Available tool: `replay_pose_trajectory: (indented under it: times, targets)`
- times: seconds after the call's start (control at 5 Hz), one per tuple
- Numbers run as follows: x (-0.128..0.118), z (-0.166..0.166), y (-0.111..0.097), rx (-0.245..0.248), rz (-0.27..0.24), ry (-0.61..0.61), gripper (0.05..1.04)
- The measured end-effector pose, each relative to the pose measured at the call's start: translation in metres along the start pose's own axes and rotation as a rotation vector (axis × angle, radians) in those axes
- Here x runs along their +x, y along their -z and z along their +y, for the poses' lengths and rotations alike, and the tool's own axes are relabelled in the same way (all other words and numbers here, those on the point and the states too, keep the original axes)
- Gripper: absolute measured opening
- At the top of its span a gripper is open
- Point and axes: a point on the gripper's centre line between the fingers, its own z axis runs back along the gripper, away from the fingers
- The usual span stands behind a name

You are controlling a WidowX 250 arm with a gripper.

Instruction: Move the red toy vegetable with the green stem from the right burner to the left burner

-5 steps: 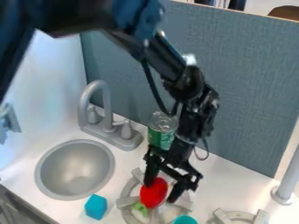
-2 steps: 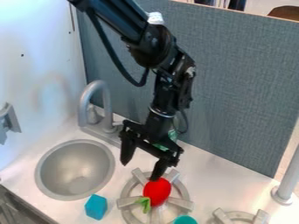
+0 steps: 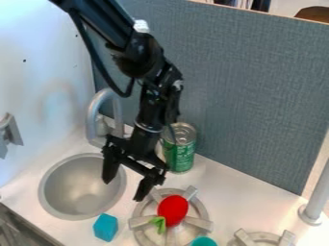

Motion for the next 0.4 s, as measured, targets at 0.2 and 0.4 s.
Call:
replay_pose_trajectory:
  times: [0.2, 0.4]
  targets:
    - [0.001, 0.007, 0.005, 0.005, -0.008, 0.011, 1.000]
    - [0.000, 0.018, 0.012, -0.008, -0.004, 0.022, 1.000]
